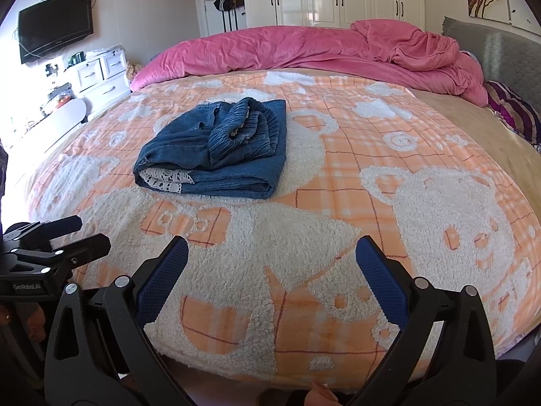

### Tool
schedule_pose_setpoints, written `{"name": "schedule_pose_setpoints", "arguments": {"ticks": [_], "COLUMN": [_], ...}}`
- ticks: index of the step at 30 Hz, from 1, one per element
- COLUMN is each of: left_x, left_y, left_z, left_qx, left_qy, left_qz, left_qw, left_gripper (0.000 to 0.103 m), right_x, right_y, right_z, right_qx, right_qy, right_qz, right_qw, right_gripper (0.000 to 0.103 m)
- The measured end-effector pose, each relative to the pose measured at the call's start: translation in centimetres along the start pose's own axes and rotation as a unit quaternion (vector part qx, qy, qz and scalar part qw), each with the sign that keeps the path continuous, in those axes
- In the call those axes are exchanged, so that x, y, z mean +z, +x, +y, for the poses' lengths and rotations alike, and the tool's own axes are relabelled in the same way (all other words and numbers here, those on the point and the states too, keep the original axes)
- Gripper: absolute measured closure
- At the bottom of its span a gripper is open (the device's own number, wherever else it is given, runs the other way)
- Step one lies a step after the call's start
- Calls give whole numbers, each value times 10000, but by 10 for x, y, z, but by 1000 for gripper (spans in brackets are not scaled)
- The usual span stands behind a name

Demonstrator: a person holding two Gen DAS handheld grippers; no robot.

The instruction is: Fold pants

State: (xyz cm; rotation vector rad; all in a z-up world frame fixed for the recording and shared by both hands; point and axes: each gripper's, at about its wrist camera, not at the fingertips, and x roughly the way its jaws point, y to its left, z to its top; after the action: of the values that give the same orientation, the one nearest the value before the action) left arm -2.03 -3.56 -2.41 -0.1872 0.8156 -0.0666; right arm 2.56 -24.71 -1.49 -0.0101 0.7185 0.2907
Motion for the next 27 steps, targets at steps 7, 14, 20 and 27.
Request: {"name": "schedule_pose_setpoints", "arguments": {"ticks": [7,14,20,27], "left_x": [0,0,0,1], "left_y": [0,0,-1,-3], "left_z": [0,0,-1,-3], "left_qx": [-2,-1,-4,-21], "left_qy": [-1,-3,12,30], "left_qz": [-3,-9,-10,-35], "left_qw": [10000,10000,10000,10000], "left_gripper": [5,5,5,5], "right_x": [0,0,0,0], "right_y": [0,0,0,0], "right_z": [-1,-1,-1,-1], "right_qx": [-7,-15,-12,-10], "right_qy": [-8,-14,-11,-13], "right_qz": [1,-5,-6,-2], "right_qw": [10000,10000,10000,10000], "right_gripper": [9,9,9,9]}}
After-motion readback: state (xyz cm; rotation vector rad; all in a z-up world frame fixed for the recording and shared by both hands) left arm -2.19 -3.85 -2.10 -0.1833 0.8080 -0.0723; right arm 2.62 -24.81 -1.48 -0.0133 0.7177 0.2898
